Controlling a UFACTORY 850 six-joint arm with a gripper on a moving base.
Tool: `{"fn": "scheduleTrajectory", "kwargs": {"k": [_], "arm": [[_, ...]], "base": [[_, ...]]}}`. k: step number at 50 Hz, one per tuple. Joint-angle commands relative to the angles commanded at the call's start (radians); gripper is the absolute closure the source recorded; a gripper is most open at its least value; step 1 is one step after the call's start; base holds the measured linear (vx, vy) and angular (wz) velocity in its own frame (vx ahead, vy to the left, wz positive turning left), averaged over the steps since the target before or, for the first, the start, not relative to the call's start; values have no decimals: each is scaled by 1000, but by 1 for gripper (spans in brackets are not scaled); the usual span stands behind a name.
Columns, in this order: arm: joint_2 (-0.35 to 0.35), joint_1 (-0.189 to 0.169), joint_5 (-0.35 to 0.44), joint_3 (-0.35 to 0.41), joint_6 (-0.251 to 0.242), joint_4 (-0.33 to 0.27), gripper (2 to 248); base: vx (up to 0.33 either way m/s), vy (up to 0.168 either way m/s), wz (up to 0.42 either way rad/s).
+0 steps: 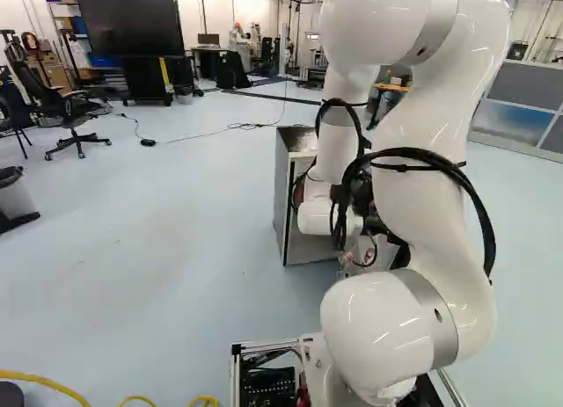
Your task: Grab a drink from the fridge
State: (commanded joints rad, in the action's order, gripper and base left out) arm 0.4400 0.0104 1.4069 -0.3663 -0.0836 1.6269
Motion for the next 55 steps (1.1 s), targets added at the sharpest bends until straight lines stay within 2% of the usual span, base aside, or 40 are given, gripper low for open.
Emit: {"fn": "scheduleTrajectory", "kwargs": {"k": [29, 55], "arm": [[59, -204, 0, -162, 0, 3, 3], [122, -349, 0, -310, 0, 3, 3]], "base": [[0, 0, 0], [0, 0, 0]]}}
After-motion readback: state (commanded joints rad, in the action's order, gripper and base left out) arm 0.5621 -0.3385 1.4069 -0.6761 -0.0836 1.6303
